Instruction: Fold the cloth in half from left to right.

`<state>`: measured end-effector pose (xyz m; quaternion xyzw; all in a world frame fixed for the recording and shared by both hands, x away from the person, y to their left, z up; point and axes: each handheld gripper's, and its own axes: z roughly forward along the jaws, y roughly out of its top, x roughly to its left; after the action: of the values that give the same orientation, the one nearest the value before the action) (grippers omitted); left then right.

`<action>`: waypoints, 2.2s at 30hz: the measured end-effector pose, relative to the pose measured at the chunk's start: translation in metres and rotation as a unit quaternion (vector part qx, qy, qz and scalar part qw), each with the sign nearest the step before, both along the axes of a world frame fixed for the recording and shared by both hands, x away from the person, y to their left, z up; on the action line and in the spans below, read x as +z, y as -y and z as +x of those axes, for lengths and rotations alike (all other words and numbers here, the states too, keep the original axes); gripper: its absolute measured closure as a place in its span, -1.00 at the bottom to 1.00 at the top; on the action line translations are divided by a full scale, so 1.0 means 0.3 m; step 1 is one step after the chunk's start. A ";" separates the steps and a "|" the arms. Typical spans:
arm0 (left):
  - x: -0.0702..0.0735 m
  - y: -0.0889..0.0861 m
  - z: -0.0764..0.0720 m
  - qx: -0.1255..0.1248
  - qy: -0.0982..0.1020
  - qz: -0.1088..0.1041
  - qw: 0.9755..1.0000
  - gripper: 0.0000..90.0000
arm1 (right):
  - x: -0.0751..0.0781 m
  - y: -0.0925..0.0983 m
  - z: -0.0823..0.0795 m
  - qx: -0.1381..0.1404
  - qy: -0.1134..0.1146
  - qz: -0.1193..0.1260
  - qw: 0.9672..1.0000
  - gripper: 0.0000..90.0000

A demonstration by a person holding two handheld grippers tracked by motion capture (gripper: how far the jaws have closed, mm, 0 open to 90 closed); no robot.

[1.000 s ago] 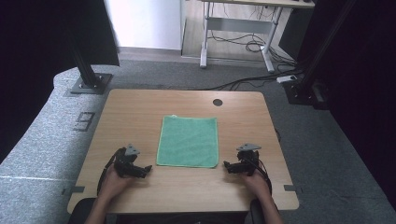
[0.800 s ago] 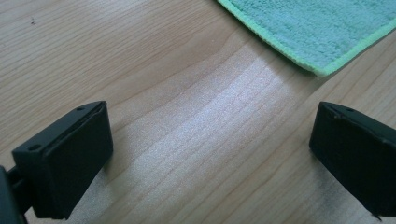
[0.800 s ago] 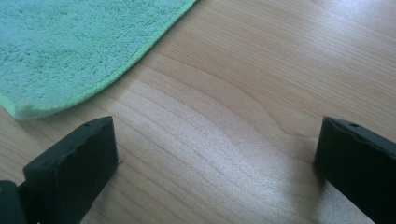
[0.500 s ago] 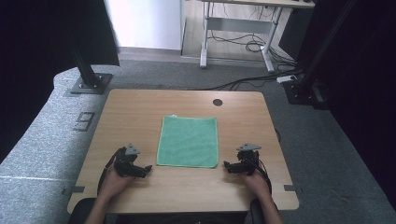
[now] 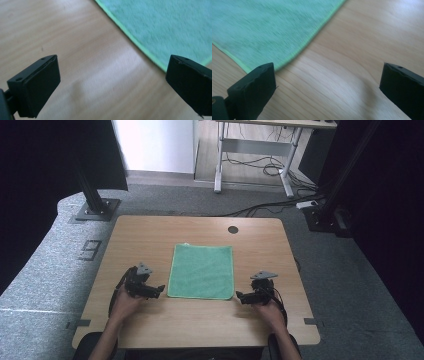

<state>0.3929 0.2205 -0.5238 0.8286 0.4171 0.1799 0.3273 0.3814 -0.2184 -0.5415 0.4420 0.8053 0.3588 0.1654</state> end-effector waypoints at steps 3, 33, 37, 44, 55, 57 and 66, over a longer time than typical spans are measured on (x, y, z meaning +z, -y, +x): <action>0.007 0.020 0.039 -0.002 0.007 -0.004 1.000 -1.00 | 0.019 -0.029 0.002 0.005 0.004 0.013 1.000 -0.99; -0.066 0.162 -0.011 -0.012 -0.002 0.040 0.999 -1.00 | -0.023 -0.043 0.030 -0.012 -0.008 -0.051 0.999 -0.92; -0.069 0.187 -0.046 -0.016 -0.006 0.034 0.999 -1.00 | -0.024 -0.015 0.030 -0.019 -0.013 -0.047 0.999 -0.91; -0.076 0.220 -0.109 -0.030 -0.015 0.019 0.999 -1.00 | -0.029 0.040 0.008 -0.021 -0.020 -0.035 0.999 -0.91; -0.046 0.187 -0.079 -0.021 -0.008 0.021 1.000 -1.00 | -0.041 0.062 -0.006 -0.017 -0.009 -0.029 0.999 -1.00; -0.032 0.169 -0.053 -0.013 -0.006 0.014 1.000 -1.00 | -0.046 0.066 -0.009 -0.014 -0.002 -0.024 1.000 -1.00; -0.002 0.121 0.080 0.017 -0.001 -0.008 1.000 -1.00 | -0.050 0.070 -0.014 -0.014 0.005 -0.020 1.000 -1.00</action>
<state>0.4168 0.1842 -0.5244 0.8188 0.4326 0.1813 0.3308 0.3773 -0.2392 -0.5567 0.4485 0.8050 0.3425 0.1831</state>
